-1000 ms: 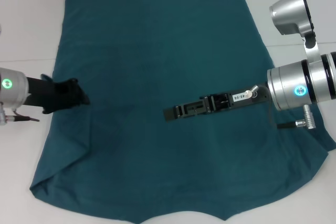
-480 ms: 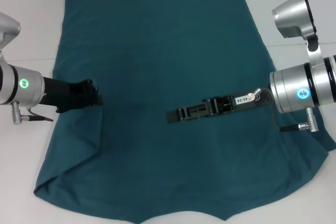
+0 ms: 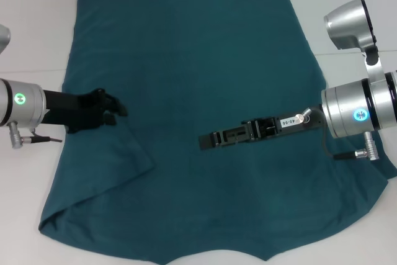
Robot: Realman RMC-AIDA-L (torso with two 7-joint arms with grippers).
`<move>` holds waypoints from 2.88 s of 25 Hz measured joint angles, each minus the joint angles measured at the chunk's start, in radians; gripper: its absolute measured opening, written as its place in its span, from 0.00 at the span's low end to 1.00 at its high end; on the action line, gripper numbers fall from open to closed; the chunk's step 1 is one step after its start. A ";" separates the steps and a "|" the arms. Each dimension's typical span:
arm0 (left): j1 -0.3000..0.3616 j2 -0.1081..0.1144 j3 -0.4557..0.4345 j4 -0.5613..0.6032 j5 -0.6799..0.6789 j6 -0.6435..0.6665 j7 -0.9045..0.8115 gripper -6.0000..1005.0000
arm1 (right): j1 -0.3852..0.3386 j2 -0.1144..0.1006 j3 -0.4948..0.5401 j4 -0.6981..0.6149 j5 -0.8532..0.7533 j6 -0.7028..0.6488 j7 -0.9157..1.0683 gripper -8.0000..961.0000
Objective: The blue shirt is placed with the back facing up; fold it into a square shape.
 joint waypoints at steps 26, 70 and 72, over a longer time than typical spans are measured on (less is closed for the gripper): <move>0.392 -0.076 -0.198 0.291 -0.183 0.586 0.752 0.66 | -0.013 -0.083 0.035 0.000 -0.002 0.006 0.020 0.92; 0.333 -0.119 -0.177 0.287 -0.187 0.538 0.734 0.66 | -0.093 -0.241 0.110 -0.023 -0.398 0.151 0.321 0.92; 0.333 -0.119 -0.177 0.286 -0.189 0.537 0.734 0.66 | -0.092 -0.230 0.105 -0.020 -0.398 0.178 0.317 0.92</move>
